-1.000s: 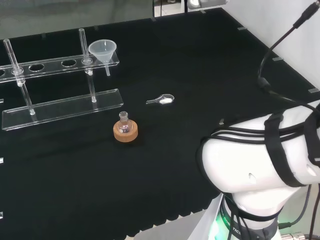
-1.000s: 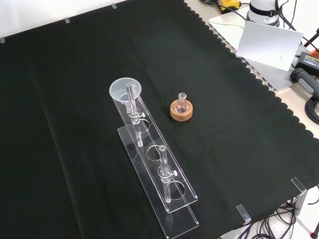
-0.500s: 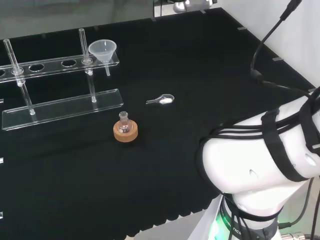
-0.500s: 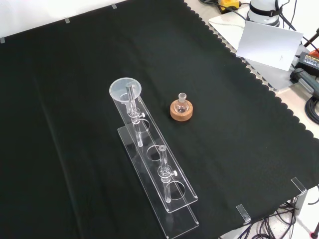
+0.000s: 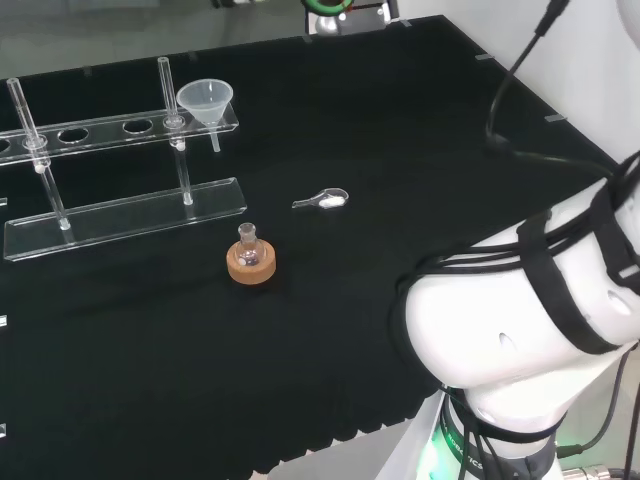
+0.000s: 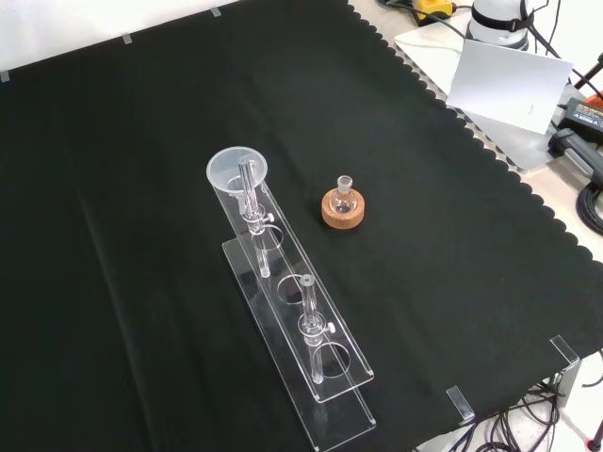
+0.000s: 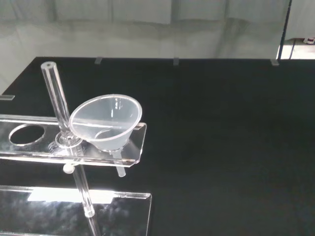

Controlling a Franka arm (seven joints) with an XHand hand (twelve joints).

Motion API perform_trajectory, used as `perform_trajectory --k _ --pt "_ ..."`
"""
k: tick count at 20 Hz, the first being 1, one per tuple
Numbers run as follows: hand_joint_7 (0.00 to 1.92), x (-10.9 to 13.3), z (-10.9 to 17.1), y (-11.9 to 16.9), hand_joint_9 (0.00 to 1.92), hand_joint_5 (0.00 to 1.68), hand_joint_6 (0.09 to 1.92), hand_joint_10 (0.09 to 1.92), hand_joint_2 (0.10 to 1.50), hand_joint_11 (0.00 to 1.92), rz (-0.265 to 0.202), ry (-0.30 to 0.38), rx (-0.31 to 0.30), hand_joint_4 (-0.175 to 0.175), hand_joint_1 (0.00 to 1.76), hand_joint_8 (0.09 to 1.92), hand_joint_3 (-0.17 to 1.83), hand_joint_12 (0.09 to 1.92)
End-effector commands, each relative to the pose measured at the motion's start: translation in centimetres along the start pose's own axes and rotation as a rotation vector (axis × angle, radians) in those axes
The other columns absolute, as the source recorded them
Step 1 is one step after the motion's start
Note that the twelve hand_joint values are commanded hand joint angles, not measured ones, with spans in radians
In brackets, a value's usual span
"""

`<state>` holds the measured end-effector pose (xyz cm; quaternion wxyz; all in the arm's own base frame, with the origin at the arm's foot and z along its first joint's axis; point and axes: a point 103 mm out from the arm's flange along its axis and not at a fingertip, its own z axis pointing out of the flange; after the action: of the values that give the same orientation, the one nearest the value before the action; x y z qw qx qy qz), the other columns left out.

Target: Pick up the funnel from the transparent funnel stand.

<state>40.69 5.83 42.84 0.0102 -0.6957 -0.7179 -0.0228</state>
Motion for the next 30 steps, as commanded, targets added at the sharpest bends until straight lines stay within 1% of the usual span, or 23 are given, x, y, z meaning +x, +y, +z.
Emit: perform_trajectory --k 1,10,18,23,25,30 --pt "0.00 3.4 2.7 3.9 0.00 0.00 0.09 0.09 0.64 0.01 -0.013 -0.002 0.014 0.035 0.21 0.09 0.11 0.09" --pt "0.00 5.0 5.8 7.1 0.00 0.00 0.09 0.09 0.64 0.01 -0.005 0.013 0.070 0.031 0.22 0.09 0.11 0.09" --pt "0.00 7.3 7.8 8.1 0.00 0.00 0.09 0.09 0.65 0.02 -0.041 0.022 0.101 0.028 0.22 0.09 0.10 0.09" --pt "0.00 8.6 9.8 8.7 0.00 0.00 0.09 0.09 0.65 0.02 -0.046 0.032 0.132 0.027 0.22 0.09 0.10 0.09" --pt "0.00 9.4 11.3 9.4 0.00 0.00 0.09 0.09 0.65 0.02 -0.050 0.028 0.152 0.025 0.22 0.09 0.10 0.09" --pt "0.00 10.5 12.7 10.4 0.00 0.00 0.09 0.09 0.65 0.02 -0.054 0.023 0.165 0.023 0.21 0.09 0.09 0.09"
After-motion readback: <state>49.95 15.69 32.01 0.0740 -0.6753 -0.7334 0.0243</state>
